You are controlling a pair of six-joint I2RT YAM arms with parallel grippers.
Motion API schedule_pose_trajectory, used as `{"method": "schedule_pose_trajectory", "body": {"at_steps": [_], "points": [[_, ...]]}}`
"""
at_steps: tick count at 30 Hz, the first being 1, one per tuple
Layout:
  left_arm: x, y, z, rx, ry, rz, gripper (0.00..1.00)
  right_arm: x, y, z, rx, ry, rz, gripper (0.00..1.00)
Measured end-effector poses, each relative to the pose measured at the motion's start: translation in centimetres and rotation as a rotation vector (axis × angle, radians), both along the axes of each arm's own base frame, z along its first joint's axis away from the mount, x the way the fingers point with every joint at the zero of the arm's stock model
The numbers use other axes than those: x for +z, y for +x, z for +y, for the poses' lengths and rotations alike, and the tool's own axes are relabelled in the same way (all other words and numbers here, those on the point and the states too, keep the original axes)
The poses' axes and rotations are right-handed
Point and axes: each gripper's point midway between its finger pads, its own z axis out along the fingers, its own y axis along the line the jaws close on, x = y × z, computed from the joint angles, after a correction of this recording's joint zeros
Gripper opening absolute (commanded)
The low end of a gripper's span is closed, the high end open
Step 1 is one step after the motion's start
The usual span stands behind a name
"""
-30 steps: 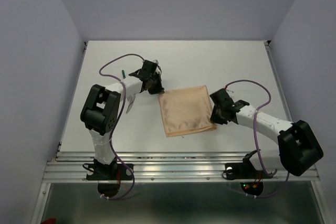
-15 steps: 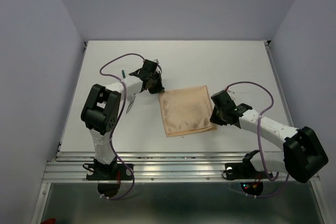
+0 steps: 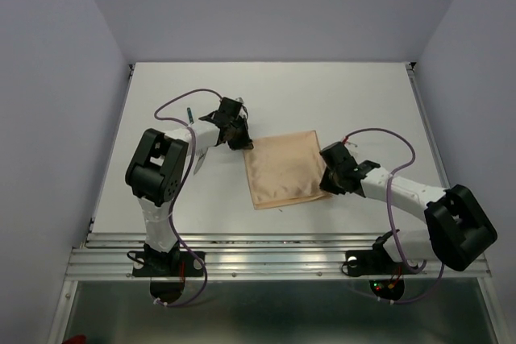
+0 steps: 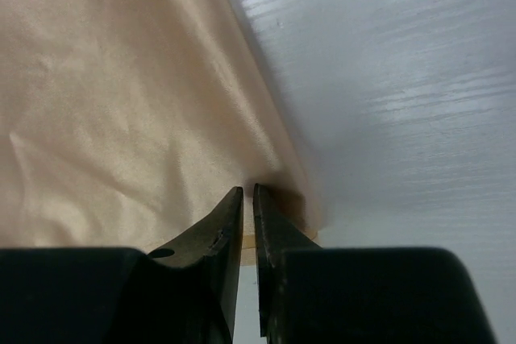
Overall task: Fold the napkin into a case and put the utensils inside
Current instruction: Smooth out the square-folded napkin at the center of the board.
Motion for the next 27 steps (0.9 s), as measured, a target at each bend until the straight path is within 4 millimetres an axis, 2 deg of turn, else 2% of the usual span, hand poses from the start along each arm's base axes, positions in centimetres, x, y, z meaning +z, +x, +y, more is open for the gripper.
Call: {"method": "schedule_pose_trajectory", "body": {"at_steps": [3, 7, 9, 12, 15, 18, 21, 25, 27], "points": [[-0.6, -0.1, 0.0, -0.002, 0.007, 0.011, 0.00, 1.6, 1.4, -0.1, 0.005, -0.034, -0.045, 0.17], [-0.8, 0.0, -0.1, -0.005, 0.011, 0.014, 0.00, 5.7, 6.0, 1.1, 0.009, -0.054, -0.157, 0.17], [-0.6, 0.2, -0.2, -0.007, 0.014, 0.007, 0.00, 6.8, 8.3, 1.6, 0.009, -0.069, -0.184, 0.18], [-0.2, 0.6, -0.2, -0.011, 0.020, -0.002, 0.00, 7.7, 12.9, 2.0, -0.005, -0.099, -0.214, 0.17], [0.5, 1.2, -0.3, -0.014, 0.030, -0.019, 0.00, 7.0, 16.4, 1.5, -0.019, -0.130, -0.214, 0.16], [1.2, 1.9, -0.5, -0.019, 0.033, -0.037, 0.00, 5.5, 18.1, 0.5, -0.035, -0.158, -0.183, 0.16], [1.7, 2.2, -0.5, -0.023, 0.037, -0.051, 0.00, 3.5, 19.0, -0.3, -0.044, -0.178, -0.143, 0.15], [1.4, 2.0, -0.2, -0.024, 0.058, -0.043, 0.00, 0.6, 18.9, -0.7, -0.036, -0.203, -0.081, 0.14], [1.3, 1.9, 0.0, -0.022, 0.066, -0.038, 0.00, 0.7, 19.5, -0.4, -0.032, -0.195, -0.099, 0.14]]}}
